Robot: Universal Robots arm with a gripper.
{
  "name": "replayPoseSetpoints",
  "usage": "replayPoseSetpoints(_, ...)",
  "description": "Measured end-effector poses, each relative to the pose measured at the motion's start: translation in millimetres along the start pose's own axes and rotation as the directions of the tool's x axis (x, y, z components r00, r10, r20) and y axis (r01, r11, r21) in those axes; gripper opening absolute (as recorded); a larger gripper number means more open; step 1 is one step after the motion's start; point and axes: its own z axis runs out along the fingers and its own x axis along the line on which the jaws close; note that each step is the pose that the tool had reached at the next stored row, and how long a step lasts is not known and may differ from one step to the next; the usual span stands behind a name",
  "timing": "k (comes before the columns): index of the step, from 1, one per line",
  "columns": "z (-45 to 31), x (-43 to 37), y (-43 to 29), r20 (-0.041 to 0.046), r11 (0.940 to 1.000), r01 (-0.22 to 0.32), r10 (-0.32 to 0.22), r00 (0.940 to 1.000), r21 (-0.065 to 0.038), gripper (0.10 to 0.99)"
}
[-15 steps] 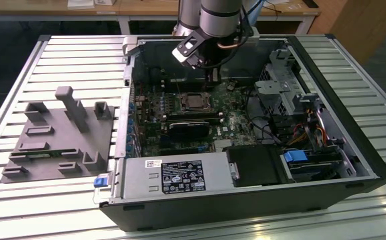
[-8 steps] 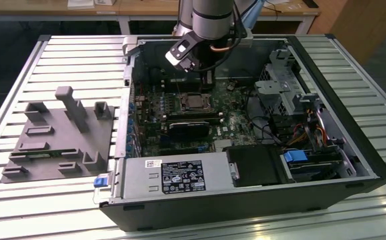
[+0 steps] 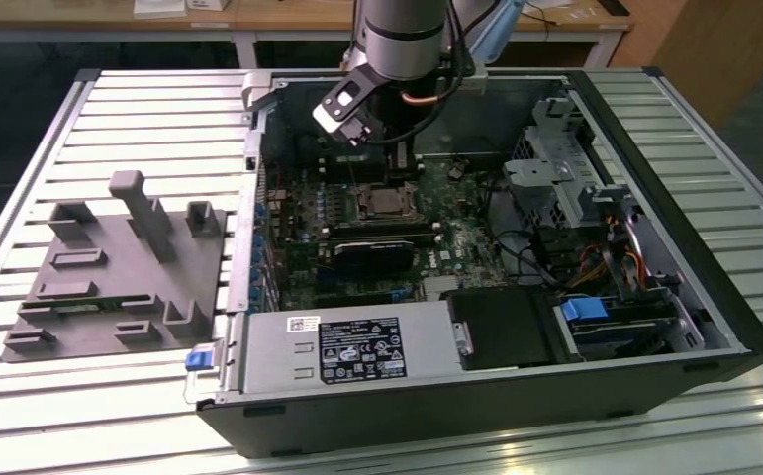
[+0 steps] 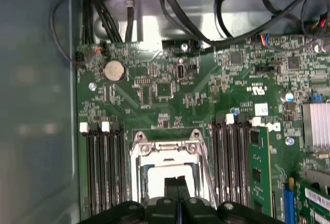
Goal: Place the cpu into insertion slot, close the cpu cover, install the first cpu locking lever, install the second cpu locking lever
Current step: 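Close the cpu cover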
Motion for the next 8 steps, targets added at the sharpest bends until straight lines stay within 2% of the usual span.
replayPoseSetpoints(5,-0.1,-0.1,-0.1,0.0000,1.0000,0.003,-0.003,1.0000,0.000,0.106)
replayPoseSetpoints(8,-0.1,-0.1,-0.1,0.0001,0.9997,0.025,-0.025,0.9997,0.000,0.106)
